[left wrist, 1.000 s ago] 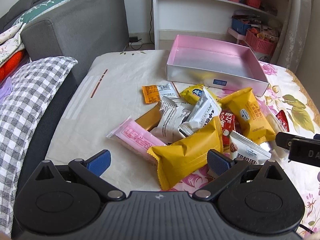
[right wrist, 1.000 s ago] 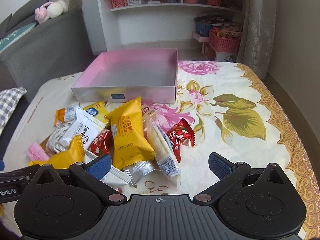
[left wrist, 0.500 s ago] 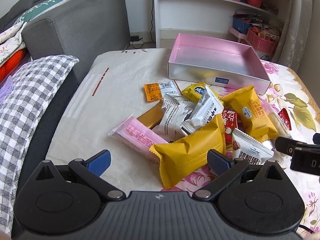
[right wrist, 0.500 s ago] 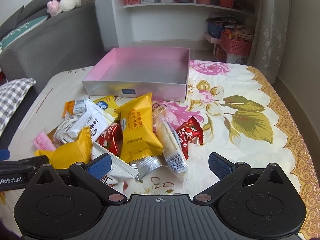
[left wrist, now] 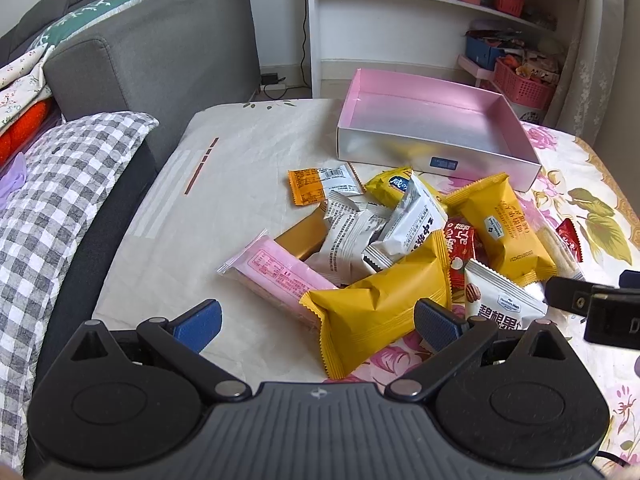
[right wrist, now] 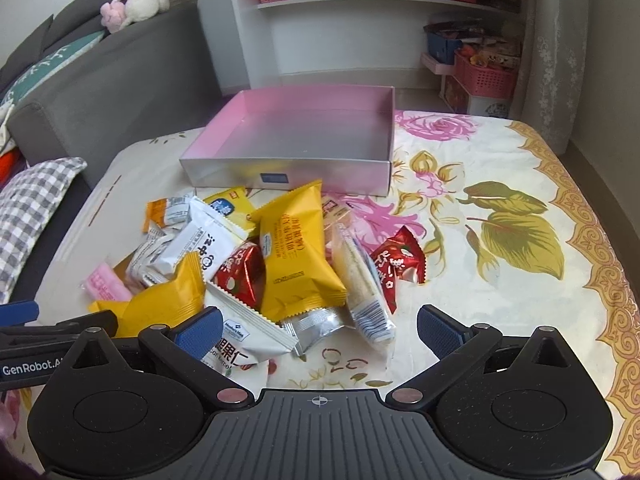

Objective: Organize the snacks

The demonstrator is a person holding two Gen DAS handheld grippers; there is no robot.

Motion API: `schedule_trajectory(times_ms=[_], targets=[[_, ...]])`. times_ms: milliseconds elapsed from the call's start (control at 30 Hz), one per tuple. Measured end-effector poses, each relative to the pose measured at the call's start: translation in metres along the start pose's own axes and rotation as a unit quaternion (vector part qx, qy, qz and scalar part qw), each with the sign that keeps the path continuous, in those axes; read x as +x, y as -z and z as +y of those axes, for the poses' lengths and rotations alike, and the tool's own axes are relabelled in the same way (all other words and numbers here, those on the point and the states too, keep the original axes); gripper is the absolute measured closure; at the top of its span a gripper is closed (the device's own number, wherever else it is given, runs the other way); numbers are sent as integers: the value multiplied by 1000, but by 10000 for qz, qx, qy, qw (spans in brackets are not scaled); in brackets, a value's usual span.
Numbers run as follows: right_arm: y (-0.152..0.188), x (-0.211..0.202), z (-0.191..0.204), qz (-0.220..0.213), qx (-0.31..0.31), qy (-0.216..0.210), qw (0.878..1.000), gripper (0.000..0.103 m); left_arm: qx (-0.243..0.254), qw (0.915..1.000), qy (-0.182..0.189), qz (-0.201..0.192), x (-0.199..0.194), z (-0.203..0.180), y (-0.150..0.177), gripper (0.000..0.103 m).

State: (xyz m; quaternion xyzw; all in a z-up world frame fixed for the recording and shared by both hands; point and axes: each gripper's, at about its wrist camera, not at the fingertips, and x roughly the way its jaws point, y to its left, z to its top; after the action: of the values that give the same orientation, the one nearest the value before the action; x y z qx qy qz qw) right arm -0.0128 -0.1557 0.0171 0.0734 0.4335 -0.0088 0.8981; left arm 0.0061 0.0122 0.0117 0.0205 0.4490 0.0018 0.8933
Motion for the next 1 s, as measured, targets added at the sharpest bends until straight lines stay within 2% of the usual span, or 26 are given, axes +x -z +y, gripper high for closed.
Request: schedule_trajectory(times_ms=[667,1000], targets=[[3,4,3,96,-98,-322,9994,0,30,10000,-3,-24,1,-2,0,0],[4,6,3,81,-138,-236,9996,0,32,10000,5,-27,0,-1,0,0]])
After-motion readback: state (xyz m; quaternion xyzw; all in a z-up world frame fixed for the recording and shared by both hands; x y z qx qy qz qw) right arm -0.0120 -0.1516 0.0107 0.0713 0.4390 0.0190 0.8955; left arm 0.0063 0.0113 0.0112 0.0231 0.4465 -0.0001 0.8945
